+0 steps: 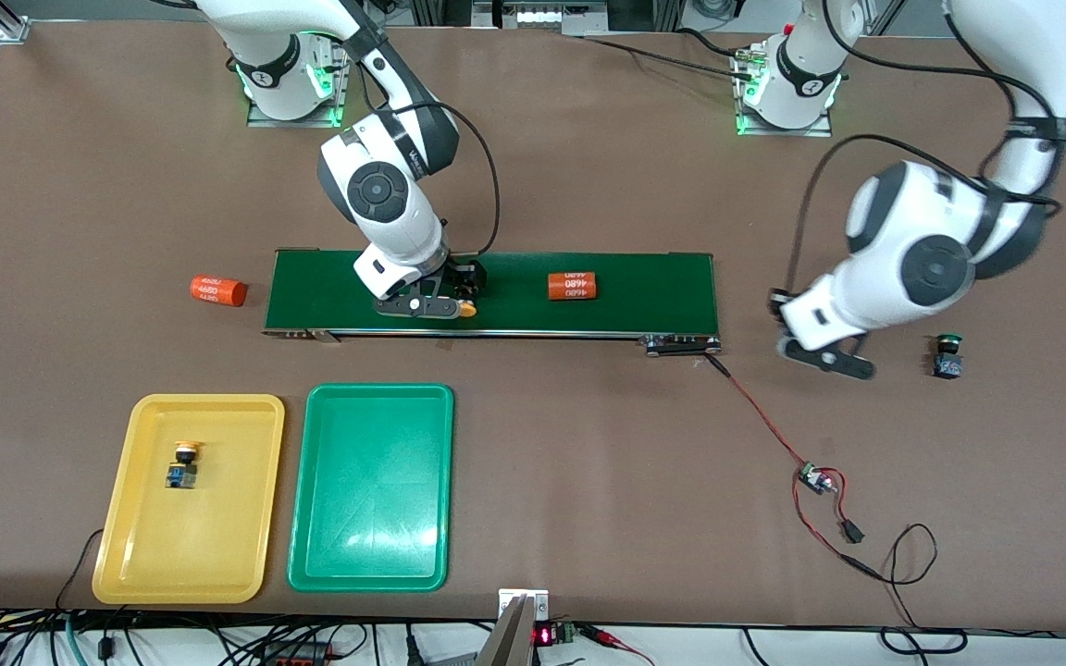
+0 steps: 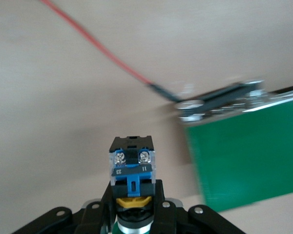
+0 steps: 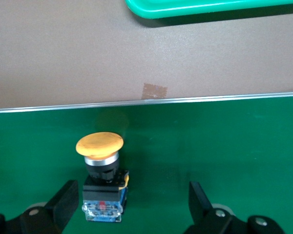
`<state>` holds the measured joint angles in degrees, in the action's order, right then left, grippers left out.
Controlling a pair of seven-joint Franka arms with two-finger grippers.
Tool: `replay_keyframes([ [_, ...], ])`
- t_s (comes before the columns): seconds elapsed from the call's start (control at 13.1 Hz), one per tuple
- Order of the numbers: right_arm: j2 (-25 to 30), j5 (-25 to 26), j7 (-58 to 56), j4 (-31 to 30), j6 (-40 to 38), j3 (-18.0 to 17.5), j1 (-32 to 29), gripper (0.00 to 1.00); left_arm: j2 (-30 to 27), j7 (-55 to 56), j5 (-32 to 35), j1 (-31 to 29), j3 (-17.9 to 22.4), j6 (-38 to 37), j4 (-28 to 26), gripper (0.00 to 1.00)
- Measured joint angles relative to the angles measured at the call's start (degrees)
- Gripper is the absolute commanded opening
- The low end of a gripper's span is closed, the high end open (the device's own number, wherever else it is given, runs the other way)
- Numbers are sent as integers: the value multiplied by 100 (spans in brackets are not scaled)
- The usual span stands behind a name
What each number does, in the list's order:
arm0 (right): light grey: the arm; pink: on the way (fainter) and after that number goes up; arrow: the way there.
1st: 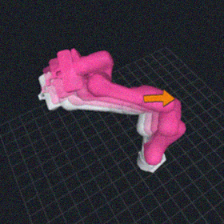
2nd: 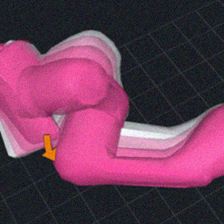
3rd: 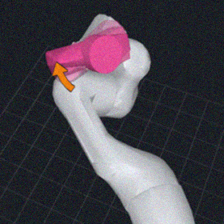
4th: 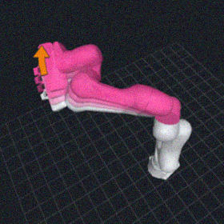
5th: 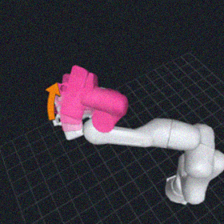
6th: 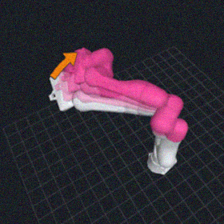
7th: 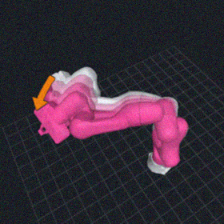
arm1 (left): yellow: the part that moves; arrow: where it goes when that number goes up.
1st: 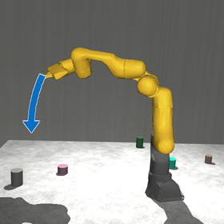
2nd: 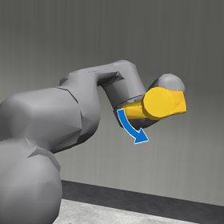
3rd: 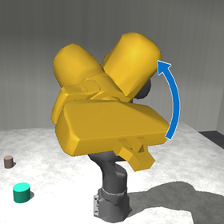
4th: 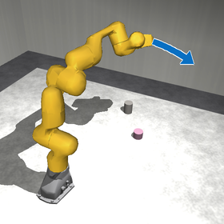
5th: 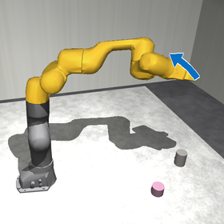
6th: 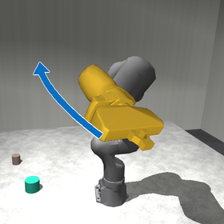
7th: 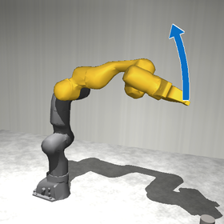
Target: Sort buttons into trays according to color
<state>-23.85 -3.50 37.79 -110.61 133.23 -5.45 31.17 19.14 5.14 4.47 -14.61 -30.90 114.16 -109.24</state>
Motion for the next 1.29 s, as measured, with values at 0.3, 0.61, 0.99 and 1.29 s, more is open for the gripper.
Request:
replay_keyframes([
  [0.3,-111,1,0,0,38,0,4,100,21,1208,-407,726,-142,463,-311,0],
  [0.61,-290,3,0,0,193,4,5,76,194,2092,-425,1204,-145,1398,-777,0],
  [0.99,-342,15,-8,9,266,38,-4,0,458,2146,-425,1239,-129,1497,-807,71],
  [1.29,-290,27,-114,209,60,153,-72,0,511,2143,-425,1233,-129,1536,-760,100],
])
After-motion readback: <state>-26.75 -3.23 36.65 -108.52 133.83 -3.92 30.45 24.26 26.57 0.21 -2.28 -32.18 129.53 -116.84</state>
